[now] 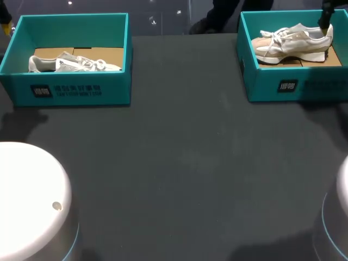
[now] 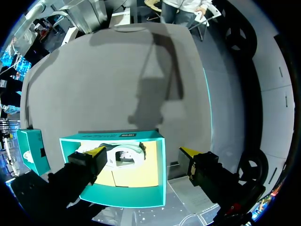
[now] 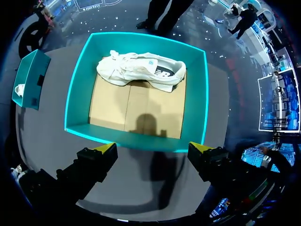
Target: Take the shoe out of the shoebox, open the shoe tongue, remove and reinsert the insole, then place the shoe into the shoebox
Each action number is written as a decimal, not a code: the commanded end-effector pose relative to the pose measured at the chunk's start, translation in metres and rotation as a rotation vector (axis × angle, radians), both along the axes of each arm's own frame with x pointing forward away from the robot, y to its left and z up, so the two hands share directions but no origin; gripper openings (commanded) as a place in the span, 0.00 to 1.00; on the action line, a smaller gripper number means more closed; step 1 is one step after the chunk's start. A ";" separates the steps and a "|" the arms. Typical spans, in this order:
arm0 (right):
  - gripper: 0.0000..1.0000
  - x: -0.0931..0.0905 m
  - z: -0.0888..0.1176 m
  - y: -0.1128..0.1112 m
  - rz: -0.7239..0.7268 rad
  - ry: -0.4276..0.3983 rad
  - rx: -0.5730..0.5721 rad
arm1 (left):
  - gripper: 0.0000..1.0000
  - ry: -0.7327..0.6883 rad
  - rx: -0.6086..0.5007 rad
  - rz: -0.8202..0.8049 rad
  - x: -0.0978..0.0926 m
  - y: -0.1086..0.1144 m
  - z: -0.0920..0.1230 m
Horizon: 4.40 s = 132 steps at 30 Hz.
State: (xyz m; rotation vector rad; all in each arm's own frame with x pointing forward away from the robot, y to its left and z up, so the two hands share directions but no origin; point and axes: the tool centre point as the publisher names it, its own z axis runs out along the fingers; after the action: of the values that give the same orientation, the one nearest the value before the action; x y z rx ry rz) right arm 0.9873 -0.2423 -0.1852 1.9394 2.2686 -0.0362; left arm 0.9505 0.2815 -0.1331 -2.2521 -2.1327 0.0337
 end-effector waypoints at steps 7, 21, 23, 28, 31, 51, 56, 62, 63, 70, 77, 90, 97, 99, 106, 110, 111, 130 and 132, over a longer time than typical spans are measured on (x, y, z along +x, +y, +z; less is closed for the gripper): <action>1.00 0.044 -0.016 0.002 -0.004 0.014 -0.037 | 1.00 -0.001 0.002 -0.001 -0.001 0.000 0.000; 1.00 0.115 -0.043 -0.020 -0.022 -0.004 -0.053 | 1.00 -0.001 0.002 -0.001 -0.001 0.000 0.000; 0.98 0.122 -0.047 -0.024 -0.027 -0.007 -0.054 | 1.00 -0.001 0.002 -0.001 -0.001 0.000 0.000; 0.99 0.139 -0.062 -0.033 -0.043 0.000 -0.062 | 1.00 -0.001 0.002 -0.001 -0.001 0.000 0.000; 0.97 0.147 -0.071 -0.037 -0.049 0.005 -0.061 | 1.00 -0.001 0.002 -0.001 -0.001 0.000 0.000; 0.66 0.179 -0.122 -0.066 -0.205 0.033 -0.058 | 1.00 -0.001 0.002 -0.001 -0.001 0.000 0.000; 0.64 0.183 -0.131 -0.071 -0.236 0.040 -0.053 | 1.00 -0.001 0.002 -0.001 -0.001 0.000 0.000; 0.82 0.186 -0.141 -0.076 -0.255 0.057 -0.052 | 1.00 -0.001 0.002 -0.001 -0.001 0.000 0.000; 0.87 0.187 -0.143 -0.077 -0.258 0.062 -0.052 | 1.00 -0.001 0.002 -0.001 -0.001 0.000 0.000; 0.90 0.186 -0.156 -0.084 -0.274 0.096 -0.035 | 1.00 -0.001 0.002 -0.001 -0.001 0.000 0.000; 0.87 0.187 -0.170 -0.085 -0.274 0.130 -0.003 | 1.00 -0.001 0.002 -0.001 -0.001 0.000 0.000; 0.88 0.185 -0.185 -0.084 -0.227 0.166 0.056 | 1.00 -0.001 0.002 -0.001 -0.001 0.000 0.000; 0.89 0.186 -0.192 -0.080 -0.174 0.185 0.079 | 1.00 -0.001 0.002 -0.001 -0.001 0.000 0.000; 0.85 0.186 -0.192 -0.080 -0.165 0.188 0.082 | 1.00 -0.001 0.002 -0.001 -0.001 0.000 0.000; 0.49 0.184 -0.189 -0.078 -0.155 0.189 0.073 | 1.00 -0.001 0.002 -0.001 -0.001 0.000 0.000; 0.42 0.183 -0.186 -0.078 -0.154 0.189 0.068 | 1.00 -0.001 0.002 -0.001 -0.001 0.000 0.000; 0.40 0.182 -0.185 -0.078 -0.154 0.189 0.067 | 1.00 -0.001 0.002 -0.001 -0.001 0.000 0.000; 0.00 0.172 -0.136 -0.082 -0.162 0.145 0.025 | 1.00 -0.001 0.002 -0.001 -0.001 0.000 0.000; 0.00 0.171 -0.131 -0.084 -0.163 0.142 0.024 | 1.00 -0.001 0.002 -0.001 -0.001 0.000 0.000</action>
State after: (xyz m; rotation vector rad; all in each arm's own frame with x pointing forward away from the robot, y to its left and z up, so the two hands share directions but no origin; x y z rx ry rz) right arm 1.1630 -0.3239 -0.3318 2.1939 2.1953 -0.1821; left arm 0.9505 0.2817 -0.1331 -2.2518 -2.1329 0.0337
